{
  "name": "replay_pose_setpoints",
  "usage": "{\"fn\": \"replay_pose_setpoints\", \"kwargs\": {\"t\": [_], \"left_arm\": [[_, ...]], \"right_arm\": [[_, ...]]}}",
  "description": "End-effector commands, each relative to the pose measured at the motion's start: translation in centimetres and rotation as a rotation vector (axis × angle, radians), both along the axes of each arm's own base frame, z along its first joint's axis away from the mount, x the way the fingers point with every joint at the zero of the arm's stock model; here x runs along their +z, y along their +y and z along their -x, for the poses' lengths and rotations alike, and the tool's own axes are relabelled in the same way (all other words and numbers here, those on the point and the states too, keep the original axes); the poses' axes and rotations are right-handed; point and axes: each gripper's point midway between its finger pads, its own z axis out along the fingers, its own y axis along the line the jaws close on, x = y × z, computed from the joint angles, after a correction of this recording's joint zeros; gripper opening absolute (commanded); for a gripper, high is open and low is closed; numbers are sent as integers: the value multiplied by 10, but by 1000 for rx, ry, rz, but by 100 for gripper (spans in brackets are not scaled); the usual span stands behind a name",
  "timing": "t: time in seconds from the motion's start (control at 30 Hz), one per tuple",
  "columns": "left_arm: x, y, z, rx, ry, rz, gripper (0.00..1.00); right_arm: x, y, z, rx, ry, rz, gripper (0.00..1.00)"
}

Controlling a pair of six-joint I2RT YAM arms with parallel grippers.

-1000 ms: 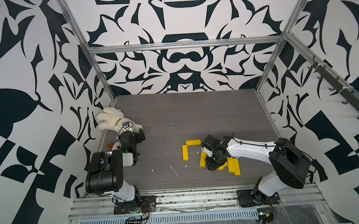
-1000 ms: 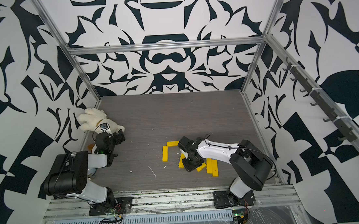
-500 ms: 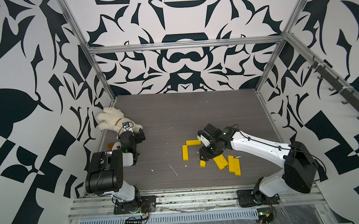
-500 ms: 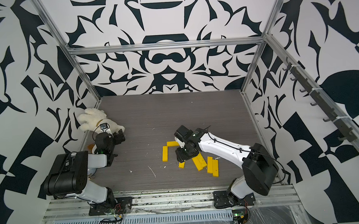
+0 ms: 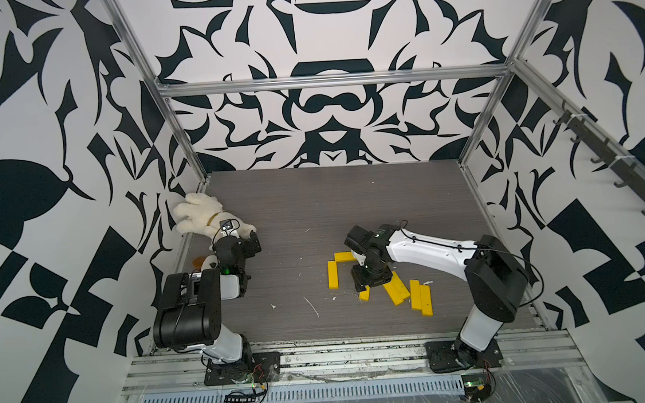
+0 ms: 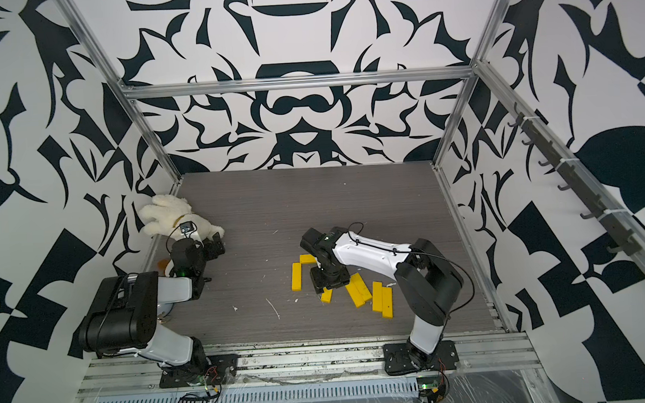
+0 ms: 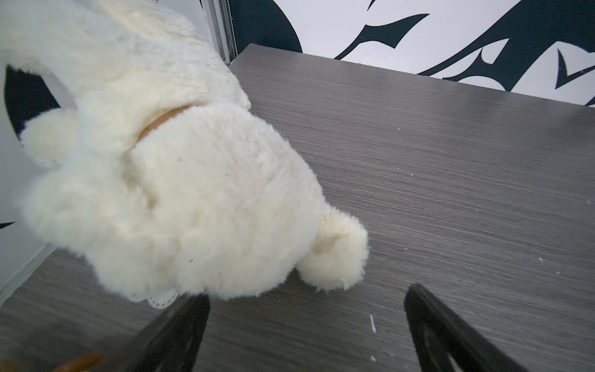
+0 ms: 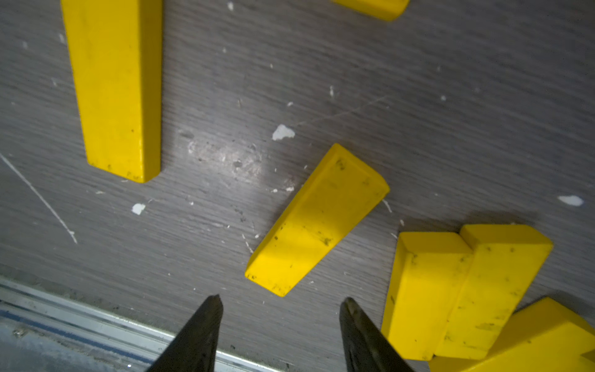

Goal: Assemble the number 8 with building blocks
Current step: Pick up the building block from the center of the board.

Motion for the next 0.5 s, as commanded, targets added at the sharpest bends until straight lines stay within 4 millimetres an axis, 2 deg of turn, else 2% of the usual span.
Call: {"fn": "replay_pose_setpoints", "kwargs": {"t": [0.0, 0.3, 0.47], "left_arm": [[8, 1, -3, -1, -27, 1, 99], [8, 1, -4, -1, -28, 1, 99], [8, 1, -4, -2, -29, 1, 99]], "right_arm": [[1, 4, -6, 5, -4, 33, 60], [-16, -4, 1, 35, 33, 101, 60], [-24, -5, 3, 53, 32, 111, 56]]}}
